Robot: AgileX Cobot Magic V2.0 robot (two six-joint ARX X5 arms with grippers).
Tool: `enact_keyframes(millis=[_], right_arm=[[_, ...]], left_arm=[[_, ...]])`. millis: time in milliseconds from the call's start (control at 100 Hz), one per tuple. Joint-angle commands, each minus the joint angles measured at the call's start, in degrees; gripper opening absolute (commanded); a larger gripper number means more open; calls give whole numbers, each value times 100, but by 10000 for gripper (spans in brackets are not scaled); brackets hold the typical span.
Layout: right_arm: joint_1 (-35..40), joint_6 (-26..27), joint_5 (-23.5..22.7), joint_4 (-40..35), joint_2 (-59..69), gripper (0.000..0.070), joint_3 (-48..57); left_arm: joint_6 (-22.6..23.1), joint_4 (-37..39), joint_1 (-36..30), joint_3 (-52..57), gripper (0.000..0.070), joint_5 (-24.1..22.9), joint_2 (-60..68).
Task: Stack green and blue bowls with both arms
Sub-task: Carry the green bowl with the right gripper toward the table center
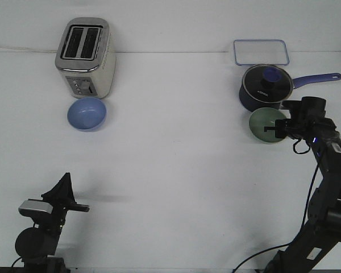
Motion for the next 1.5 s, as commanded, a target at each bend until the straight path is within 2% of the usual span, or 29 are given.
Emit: enact_keyframes(millis=[0,270,500,600,920,1290,1490], right_arm=[[2,-81,190,-44,157,0,26],[-7,52,125,-315,37,0,114],[28,330,-710,-785,-444,0,120],[120,420,-940,-979,-708,0,120],[859,553,-1943,-1270,-1307,0,120],[2465,573,-1967,-1471,-1303,0,-17],[3397,1163,-1886,-876,-1298,0,-332]], left_arm=[[7,68,11,-114,10,-17,-7],[7,70,11,-114,10,-17,-7],[7,68,11,-114,10,-17,-7],[7,68,11,-114,10,-17,-7],[7,68,11,-114,10,-20,-7],[7,70,11,-114,10,-17,-7],[7,70,11,-114,10,-17,-7]])
